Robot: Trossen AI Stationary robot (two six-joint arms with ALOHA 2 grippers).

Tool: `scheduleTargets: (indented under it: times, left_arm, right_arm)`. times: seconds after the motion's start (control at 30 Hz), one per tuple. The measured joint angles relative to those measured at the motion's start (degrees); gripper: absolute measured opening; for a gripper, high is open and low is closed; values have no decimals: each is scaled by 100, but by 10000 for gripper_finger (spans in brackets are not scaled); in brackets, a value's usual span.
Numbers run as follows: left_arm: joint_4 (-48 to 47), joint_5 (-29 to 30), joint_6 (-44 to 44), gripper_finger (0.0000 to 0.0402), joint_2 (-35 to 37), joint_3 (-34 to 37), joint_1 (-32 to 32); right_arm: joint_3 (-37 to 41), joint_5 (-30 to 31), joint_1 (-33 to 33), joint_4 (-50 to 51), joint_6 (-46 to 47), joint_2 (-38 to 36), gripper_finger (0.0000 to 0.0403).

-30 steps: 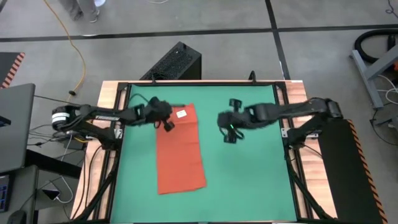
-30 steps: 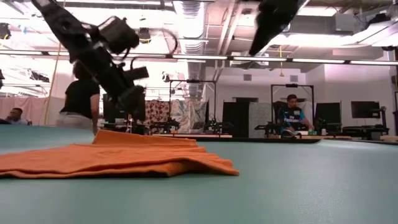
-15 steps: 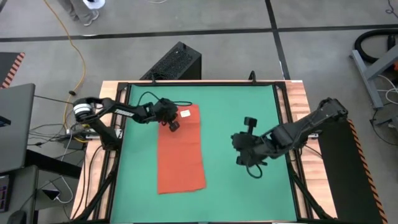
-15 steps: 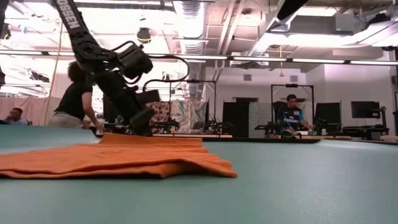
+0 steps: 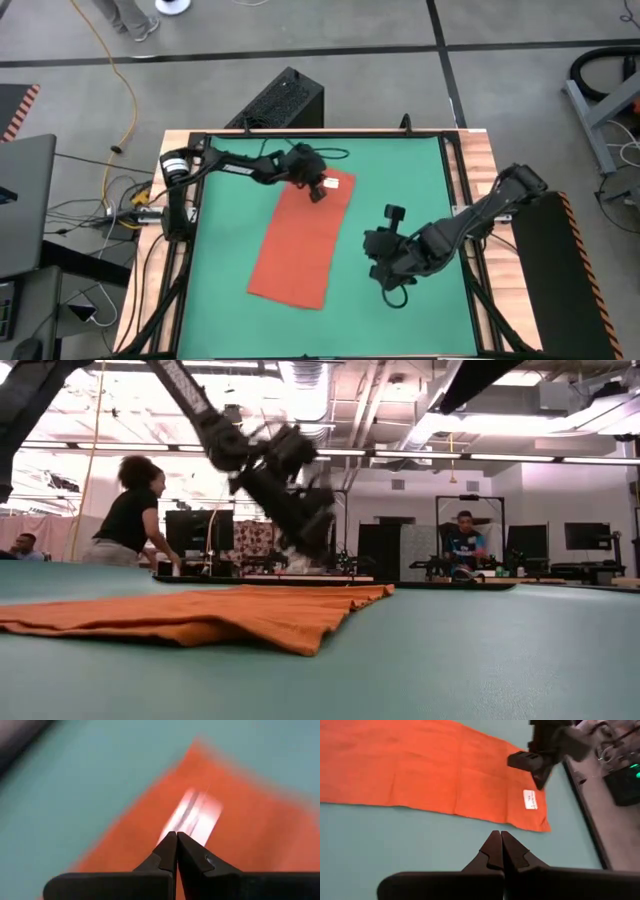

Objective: Roll towel
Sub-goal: Fold the orange towel, then roll the orange towel

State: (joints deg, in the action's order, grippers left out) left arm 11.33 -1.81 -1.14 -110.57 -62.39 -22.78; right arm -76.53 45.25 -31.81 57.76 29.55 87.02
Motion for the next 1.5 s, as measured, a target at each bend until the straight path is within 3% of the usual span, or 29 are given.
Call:
scheduleTargets:
  times: [0.17, 0.3, 0.37, 0.47, 0.6, 0.77, 0.9, 1.03, 1.27, 1.5]
  left_arm:
    - [-1407, -200, -213, 0, 770, -487, 202]
    - [-3156, -292, -309, 0, 2041, -458, 516]
    - [-3574, -234, -73, 0, 2716, -156, 888]
    - [-3518, 107, 492, 0, 3731, 634, 1737]
    - [-2921, 1400, 1688, 0, 4953, 1865, 3032]
    - [-1695, 2813, 3163, 0, 5759, 3574, 4417]
    - [-744, 3465, 4123, 0, 5702, 4573, 4987]
    - [-192, 3867, 4651, 0, 5348, 5030, 5288]
    - [296, 3778, 4824, 0, 4481, 4884, 5440]
    - [1239, 3767, 4186, 0, 3570, 4484, 5550]
  right_arm:
    - [90, 362, -271, -354, 492, 364, 2]
    - [610, 387, -475, -2035, 107, 693, 2]
    - [853, 254, -474, -3036, -257, 931, 2]
    - [1066, -119, -317, -4617, -993, 1350, 2]
    - [1089, -1066, 71, -6151, -1832, 1944, 2]
    - [847, -2143, 533, -6844, -2149, 2478, 2]
    - [817, -2261, 751, -6755, -2023, 2719, 2]
    - [817, -2348, 809, -6438, -1658, 2852, 2]
    - [801, -2469, 748, -5562, -1020, 2936, 2]
    - [788, -2302, 423, -4226, -101, 2747, 2]
